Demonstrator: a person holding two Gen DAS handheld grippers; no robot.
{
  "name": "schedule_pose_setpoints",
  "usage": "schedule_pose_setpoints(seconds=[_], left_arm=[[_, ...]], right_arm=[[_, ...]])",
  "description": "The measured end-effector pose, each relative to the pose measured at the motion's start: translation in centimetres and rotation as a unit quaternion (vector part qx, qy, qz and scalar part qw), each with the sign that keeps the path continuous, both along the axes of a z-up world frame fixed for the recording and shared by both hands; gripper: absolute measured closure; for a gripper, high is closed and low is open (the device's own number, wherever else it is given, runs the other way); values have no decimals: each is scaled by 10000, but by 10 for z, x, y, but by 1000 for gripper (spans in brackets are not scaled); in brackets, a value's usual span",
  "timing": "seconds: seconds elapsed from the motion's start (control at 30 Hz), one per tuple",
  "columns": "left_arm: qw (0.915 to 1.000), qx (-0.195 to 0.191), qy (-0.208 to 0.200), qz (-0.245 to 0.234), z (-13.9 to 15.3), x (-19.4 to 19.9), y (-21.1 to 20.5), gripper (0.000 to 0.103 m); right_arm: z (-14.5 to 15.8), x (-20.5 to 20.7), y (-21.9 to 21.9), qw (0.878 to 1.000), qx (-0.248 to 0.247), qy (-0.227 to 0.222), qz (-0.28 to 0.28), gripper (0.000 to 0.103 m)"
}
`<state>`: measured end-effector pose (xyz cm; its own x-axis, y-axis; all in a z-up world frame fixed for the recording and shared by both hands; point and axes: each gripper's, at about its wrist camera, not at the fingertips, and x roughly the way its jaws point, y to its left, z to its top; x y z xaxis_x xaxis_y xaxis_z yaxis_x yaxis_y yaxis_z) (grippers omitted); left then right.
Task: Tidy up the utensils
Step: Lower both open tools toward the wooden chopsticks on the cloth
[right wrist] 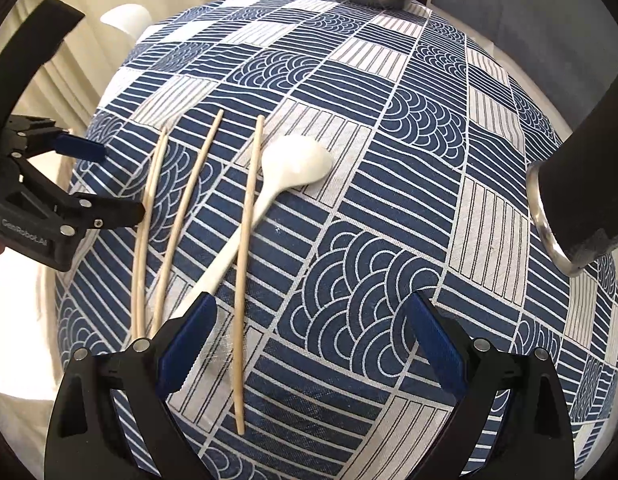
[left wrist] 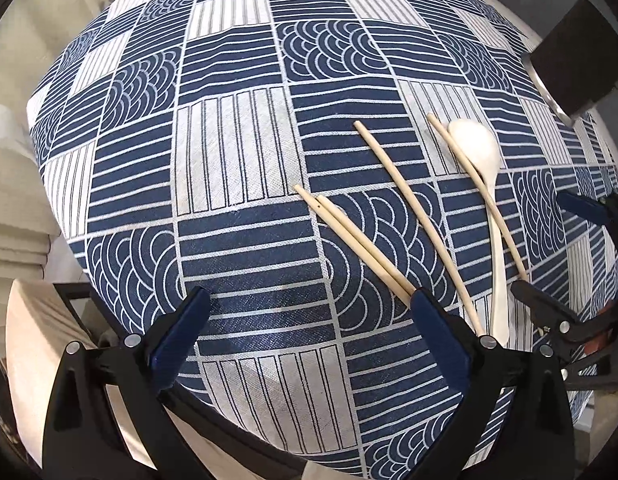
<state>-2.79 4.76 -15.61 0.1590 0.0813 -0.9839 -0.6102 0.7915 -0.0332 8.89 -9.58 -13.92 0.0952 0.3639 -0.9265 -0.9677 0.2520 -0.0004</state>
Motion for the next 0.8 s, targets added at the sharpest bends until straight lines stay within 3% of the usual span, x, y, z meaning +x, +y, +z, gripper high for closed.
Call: schedule_pose_setpoints(seconds=[0.53, 0.63, 0.8], left_arm=[[9944, -13, 292, 1020, -2, -28, -1, 5], [9944, -113, 295, 1004, 3, -27, -2, 6], [9889, -533, 22, 1389, 13, -30, 22, 6]], right_arm=[[-8, 7, 2, 9994, 116, 74, -313, 7], [-8, 6, 1, 9994, 156, 64, -288, 7], [-8, 6, 0, 9994, 203, 61, -281, 7]])
